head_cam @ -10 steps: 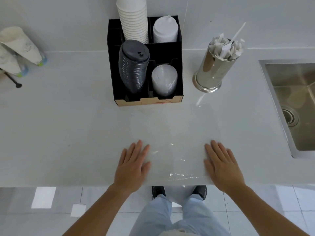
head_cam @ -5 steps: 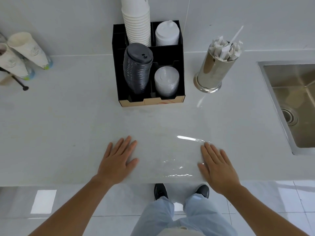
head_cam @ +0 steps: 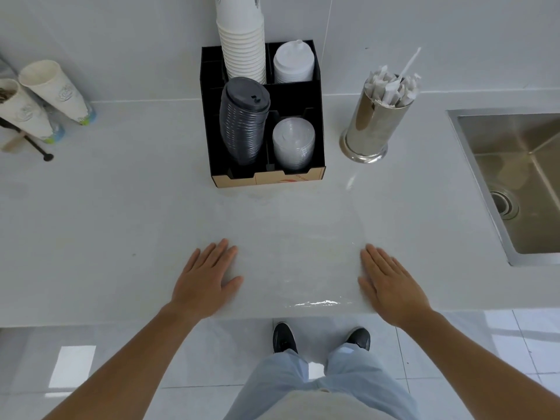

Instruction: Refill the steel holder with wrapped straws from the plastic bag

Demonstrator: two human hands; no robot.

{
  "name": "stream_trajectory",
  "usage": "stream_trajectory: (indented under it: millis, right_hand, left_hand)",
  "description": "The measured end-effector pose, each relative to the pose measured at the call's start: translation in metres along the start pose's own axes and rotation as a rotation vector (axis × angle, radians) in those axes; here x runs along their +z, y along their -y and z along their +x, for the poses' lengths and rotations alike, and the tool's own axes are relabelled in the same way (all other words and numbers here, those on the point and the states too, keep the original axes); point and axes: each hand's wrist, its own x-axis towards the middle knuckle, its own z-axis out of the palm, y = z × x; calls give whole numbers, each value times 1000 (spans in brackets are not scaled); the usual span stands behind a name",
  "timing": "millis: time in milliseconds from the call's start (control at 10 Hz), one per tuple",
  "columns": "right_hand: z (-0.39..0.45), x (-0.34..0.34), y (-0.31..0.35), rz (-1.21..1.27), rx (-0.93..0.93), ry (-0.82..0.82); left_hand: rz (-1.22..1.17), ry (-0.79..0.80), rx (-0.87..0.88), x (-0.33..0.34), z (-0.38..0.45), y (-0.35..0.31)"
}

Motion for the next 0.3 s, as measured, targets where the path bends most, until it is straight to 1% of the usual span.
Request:
stream_trajectory:
  millis: [100, 200, 300]
  right_hand:
    - [5, -12, 5, 94, 43, 50]
    - [9, -30, 14, 223, 142, 82]
    - [22, -53, 28, 474, 283, 9]
  left_hand:
    - [-64, 29, -23, -10, 4, -4]
    - [-155, 41, -42, -20, 7, -10]
    - [-306, -41, -57, -36, 8, -19]
